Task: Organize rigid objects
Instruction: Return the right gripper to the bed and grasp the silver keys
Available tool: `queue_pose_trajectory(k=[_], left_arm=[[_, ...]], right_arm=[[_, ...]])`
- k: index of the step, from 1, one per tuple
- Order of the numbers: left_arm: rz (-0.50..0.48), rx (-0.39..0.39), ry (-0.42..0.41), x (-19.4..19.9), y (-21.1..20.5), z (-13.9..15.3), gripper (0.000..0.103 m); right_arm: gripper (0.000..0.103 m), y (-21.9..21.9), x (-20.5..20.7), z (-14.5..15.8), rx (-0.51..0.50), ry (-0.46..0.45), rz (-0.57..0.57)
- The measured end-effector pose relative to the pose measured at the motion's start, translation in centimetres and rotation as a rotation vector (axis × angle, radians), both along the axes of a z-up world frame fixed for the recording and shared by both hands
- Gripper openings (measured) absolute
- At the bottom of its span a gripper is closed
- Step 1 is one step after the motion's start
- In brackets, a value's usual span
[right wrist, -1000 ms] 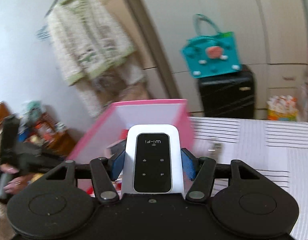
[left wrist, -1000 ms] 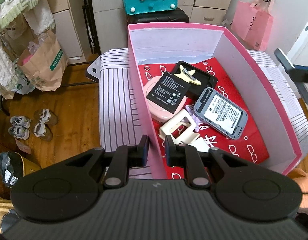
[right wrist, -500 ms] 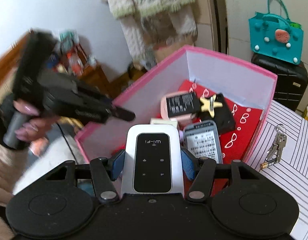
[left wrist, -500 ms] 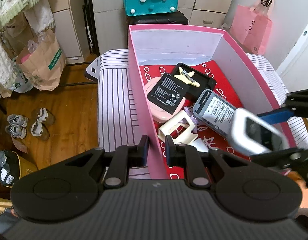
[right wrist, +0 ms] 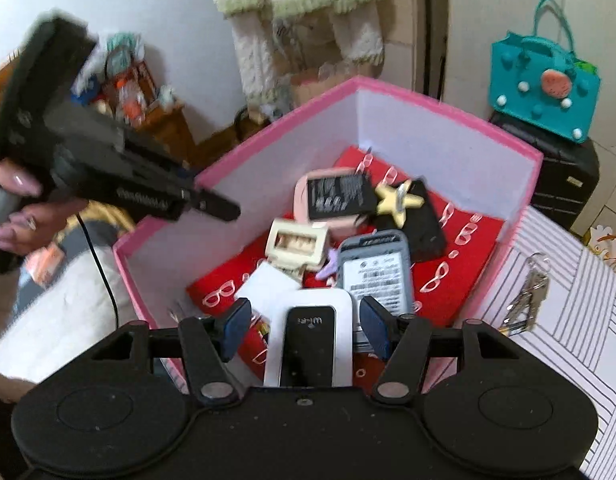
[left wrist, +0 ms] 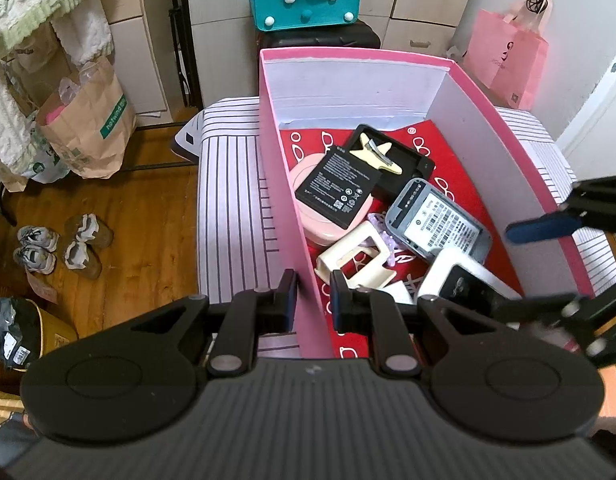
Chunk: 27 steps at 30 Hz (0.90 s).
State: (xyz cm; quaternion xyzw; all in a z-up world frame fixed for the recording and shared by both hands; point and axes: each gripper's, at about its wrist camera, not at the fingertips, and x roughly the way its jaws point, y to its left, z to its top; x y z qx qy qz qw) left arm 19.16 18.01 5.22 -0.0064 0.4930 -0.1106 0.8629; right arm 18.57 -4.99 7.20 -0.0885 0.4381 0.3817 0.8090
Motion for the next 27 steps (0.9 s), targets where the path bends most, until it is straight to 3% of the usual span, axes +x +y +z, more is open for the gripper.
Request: queue_pose_trajectory(k=[6,11,17,27], left_arm=[[0.016,-0.002,0.002,-0.1,-0.1,0.0,0.015],[0.027,-0.001,0.004,-0.1,-0.2,0.1,0.015],[0.037,0.000,0.007,0.0,-0.2,0.1,0.015],[0.054,0.000,0.010,0.0,-0.3,0.2,0.015]], right_arm=[[0.065,-5.7,0.2,2.3,0.141,-0.073,-0.146],[0.068,-11.2,1.2,1.8,0.231,-0.154,-0.273],[0.069,-15.4,3.4,-2.0,0.206,-0.193,-0.389],[0.069,-14.7,5.0,-6.5,0.111,-0.219,-0.315]])
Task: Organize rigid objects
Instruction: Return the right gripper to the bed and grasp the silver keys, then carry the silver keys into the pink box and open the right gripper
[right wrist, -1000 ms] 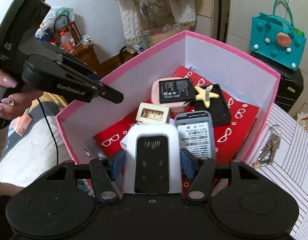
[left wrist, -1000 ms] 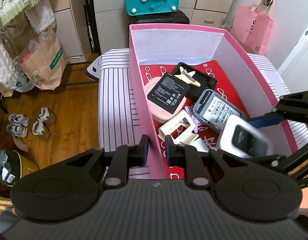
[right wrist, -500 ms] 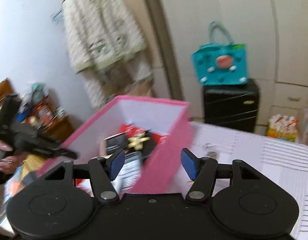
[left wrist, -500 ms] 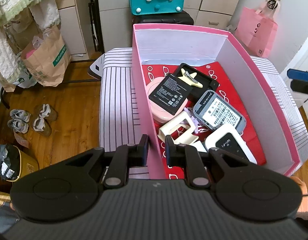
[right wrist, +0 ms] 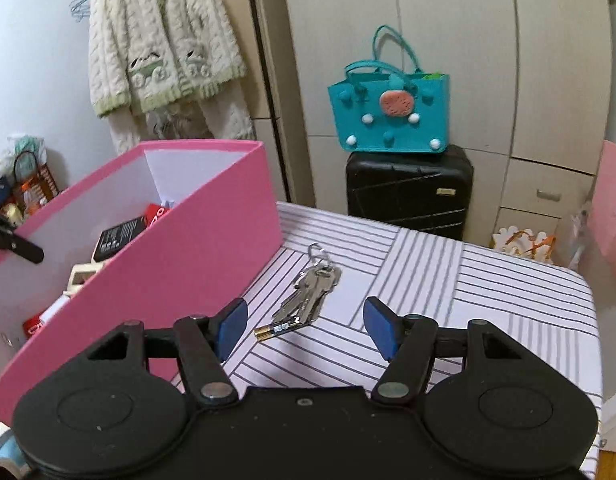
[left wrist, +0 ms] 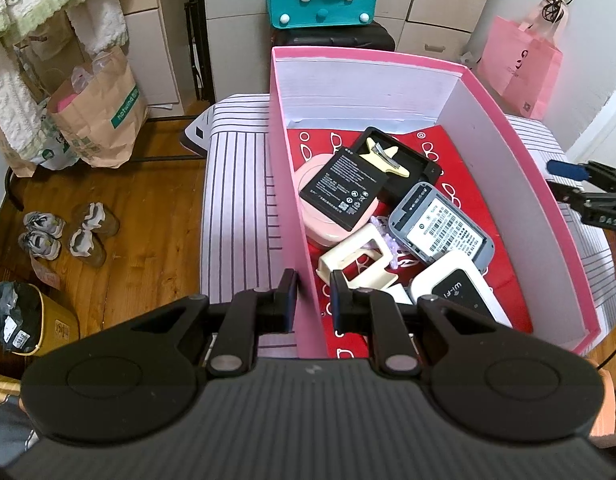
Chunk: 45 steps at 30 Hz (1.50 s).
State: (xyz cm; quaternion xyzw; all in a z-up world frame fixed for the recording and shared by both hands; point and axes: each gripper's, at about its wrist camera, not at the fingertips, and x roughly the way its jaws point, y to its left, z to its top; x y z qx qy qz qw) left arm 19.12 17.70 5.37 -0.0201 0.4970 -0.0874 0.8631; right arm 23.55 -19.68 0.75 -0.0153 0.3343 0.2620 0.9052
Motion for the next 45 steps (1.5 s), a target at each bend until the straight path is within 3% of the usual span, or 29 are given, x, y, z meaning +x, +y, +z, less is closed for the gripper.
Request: queue_pose_trajectory(k=[7,13,20,22,24,26,35,45], left_arm=[[0.000,0.003,0.002,0.0,0.0,0.0,0.015],[-0.002,-0.004,0.003,0.1,0.1,-0.1,0.015],[-0.007,-0.010,0.003,0.2,0.2,-0.2,0.015],[-0.009,-0.012,0.004,0.3,0.2,-0.2,0.015],[-0.012,-0.012,0.002,0.2,0.2,-0.2,0.015],[-0.013,-0.012,0.001,0.2,0.2,-0.2,0.015],[-0.022,-0.013,-0.005,0.2,0.2,-0.3,0.015],[-0.024,-0.019,-0.006,0.1,0.3,-0.2,0.015]], right_arm=[[0.068,2.1,1.8,-1.9,-0.078,-0.004,0.067],[0.060,3.6,4.5,-3.7,-0.108,0.010,0.059],[0.060,4.4,6.5,-4.5,-0.081,-0.004,0.019],[0.053,4.8,6.5,-4.6,-0.101,-0.024,0.013],[0.029,5.0,6.3,-4.5,-0.097,-0.034,0.012],[0.028,5.1,6.5,-4.3,-0.092,-0.021,0.008],[0.025,3.0,7.5,-3.5,0.090,0.109,-0.095],[0.025,2.3,5.7,-1.6,0.129,0.129,-0.102]])
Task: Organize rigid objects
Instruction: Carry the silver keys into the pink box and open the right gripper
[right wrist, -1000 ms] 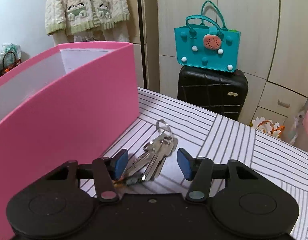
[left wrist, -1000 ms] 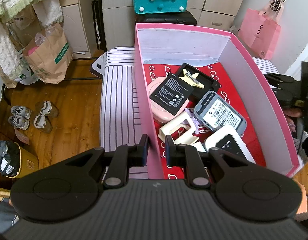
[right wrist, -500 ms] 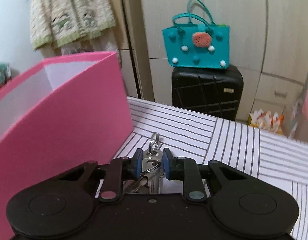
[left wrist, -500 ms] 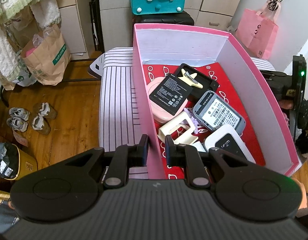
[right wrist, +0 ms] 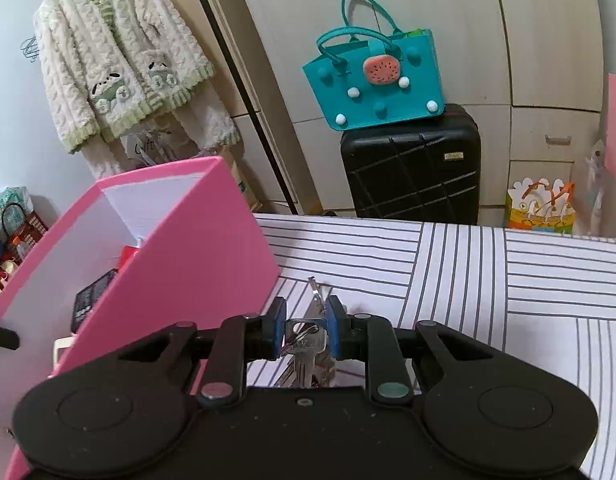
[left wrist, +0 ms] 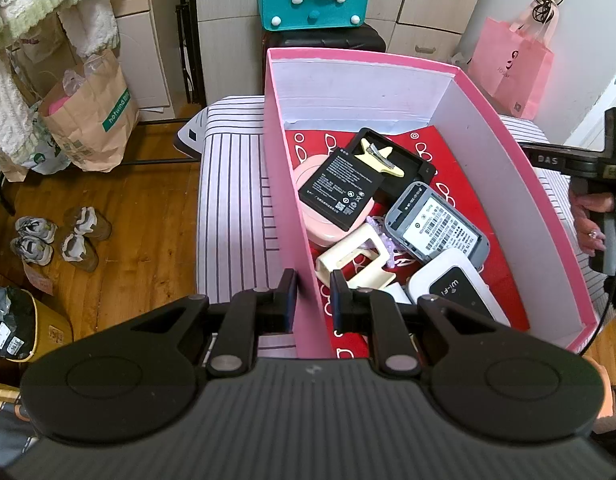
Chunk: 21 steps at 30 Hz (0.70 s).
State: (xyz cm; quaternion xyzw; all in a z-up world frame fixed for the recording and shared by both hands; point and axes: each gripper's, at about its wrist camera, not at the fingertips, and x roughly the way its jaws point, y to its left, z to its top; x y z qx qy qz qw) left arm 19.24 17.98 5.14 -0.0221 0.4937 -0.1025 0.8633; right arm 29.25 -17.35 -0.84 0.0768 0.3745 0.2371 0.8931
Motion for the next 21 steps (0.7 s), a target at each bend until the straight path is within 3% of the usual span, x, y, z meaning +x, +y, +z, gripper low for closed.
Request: queue_pose_trajectory(k=[5,8,13,21], left_arm=[[-0.004,0.001,-0.004,0.0,0.0,0.0,0.015],[-0.007,0.003,-0.005,0.0,0.1,-0.1,0.015],[-0.013,0.006,0.003,0.2,0.0,0.0,0.015],[-0.034,0.027,0.015,0.4,-0.3,0.2,0.015]], right_arm=[[0.025,-0.2,-1.4,2.0,-0.004,-0.038,0.009],[0.025,0.2,-2.6,3.5,-0.070,-0.108,0.011],[0.025,0.7,-3.8,5.8,-0.094,-0.156,0.032],[0.025,2.2,-5.9,10.3,-0.057,-0.203,0.110]])
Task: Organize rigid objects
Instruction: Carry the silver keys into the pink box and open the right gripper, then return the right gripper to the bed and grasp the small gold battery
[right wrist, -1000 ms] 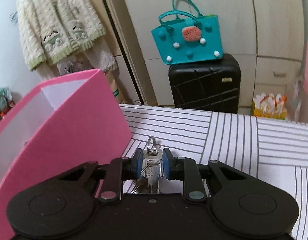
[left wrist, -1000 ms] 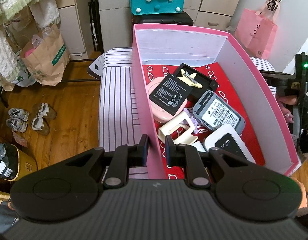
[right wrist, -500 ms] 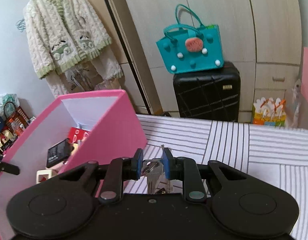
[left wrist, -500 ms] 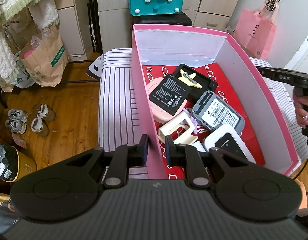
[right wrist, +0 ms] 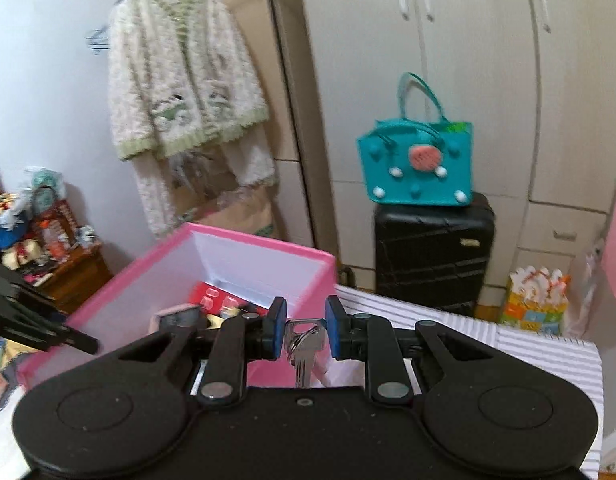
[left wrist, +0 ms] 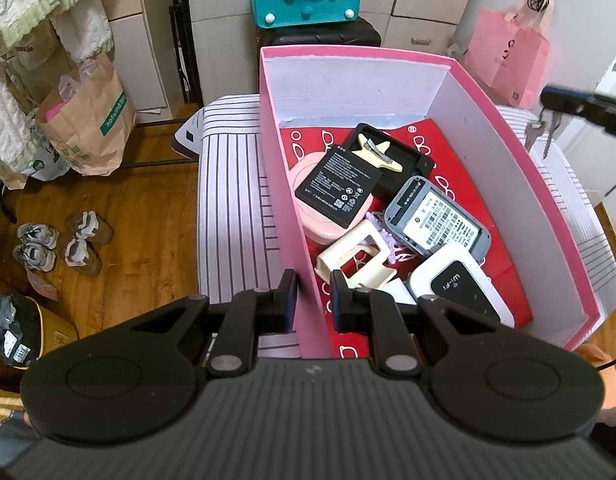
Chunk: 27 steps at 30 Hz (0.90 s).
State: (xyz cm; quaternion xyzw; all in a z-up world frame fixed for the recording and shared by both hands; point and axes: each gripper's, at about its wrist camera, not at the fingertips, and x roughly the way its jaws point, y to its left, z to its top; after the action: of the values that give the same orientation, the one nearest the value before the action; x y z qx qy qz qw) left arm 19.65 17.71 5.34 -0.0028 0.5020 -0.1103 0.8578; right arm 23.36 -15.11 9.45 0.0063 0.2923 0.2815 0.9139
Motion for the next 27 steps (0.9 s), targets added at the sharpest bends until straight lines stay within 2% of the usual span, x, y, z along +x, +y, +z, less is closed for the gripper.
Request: queue_pose_trajectory(k=[6,10,14,20,22,27], left_arm=[[-0.037,0.058,0.011,0.5,-0.5,0.5,0.012],[-0.061,0.093,0.016,0.6,-1.0,0.6,0.012],[-0.078,0.125,0.013,0.5,-1.4,0.6,0.011],[-0.081,0.144,-0.001,0.2,-1.7,0.7,0.011],[-0.078,0.136,-0.002,0.2,-1.6,0.7,0.011],[-0.066,0.109,-0.001,0.2,-1.2,0.6,0.012]], right_arm=[[0.025,2.5,-1.2,2.9,0.064,0.021,0.119],[0.025,4.7,-1.6,2.9,0.075,0.047,0.192],[0.025,6.7,-2.0,1.5,0.049,0.081,0.233],[0.025,8.9,-1.0,-1.9,-0.012,0.159,0.238],[0.026,9.1,-0.7,-2.6,-0.036,0.161,0.208],[0.029,6.5,-0.5,-1.6,0.035,0.147,0.141]])
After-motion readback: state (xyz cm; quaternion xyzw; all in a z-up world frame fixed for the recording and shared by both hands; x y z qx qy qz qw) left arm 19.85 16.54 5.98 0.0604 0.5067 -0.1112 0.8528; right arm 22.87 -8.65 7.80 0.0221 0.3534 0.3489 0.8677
